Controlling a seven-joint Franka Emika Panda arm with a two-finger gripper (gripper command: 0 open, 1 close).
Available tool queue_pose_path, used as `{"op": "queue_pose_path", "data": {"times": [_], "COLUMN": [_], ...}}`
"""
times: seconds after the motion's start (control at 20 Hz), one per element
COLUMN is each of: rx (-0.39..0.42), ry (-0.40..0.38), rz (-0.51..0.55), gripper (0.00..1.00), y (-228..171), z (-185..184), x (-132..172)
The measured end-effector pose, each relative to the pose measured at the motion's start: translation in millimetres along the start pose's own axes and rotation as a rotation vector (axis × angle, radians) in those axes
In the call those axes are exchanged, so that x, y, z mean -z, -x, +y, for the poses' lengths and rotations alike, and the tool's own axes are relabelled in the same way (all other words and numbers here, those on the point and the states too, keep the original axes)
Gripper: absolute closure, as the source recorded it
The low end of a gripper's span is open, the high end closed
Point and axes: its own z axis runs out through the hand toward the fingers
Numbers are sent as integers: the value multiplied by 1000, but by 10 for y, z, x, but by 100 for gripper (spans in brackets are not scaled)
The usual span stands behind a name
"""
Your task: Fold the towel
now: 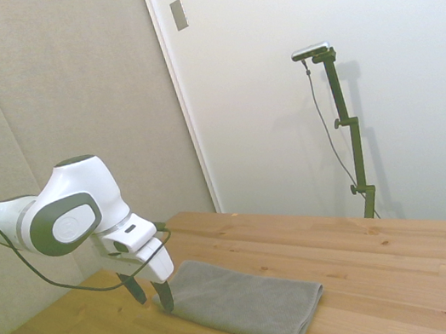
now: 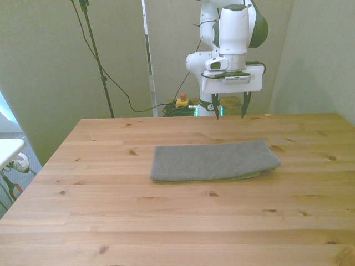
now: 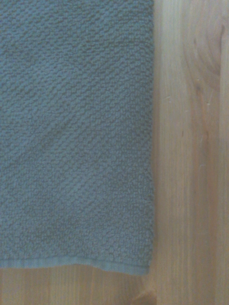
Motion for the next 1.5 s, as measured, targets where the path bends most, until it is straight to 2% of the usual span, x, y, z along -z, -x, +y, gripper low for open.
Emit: {"op": "queue_pose_path", "data": {"times": [0.25,0.45,0.6,0.75,0.95,1.25,1.5], "rx": [-18,-45,-58,-78,-65,-33,-12], "ry": [-20,-26,37,140,209,287,325], "rz": [3,43,132,218,266,363,376], "gripper": [0,0,0,0,0,0,0], "y": [-60,-189,-162,-12,288,547,699], "z": [-122,-528,-970,-1365,-1833,-2199,-2336], "x": [56,88,31,-124,-343,-620,-809]}}
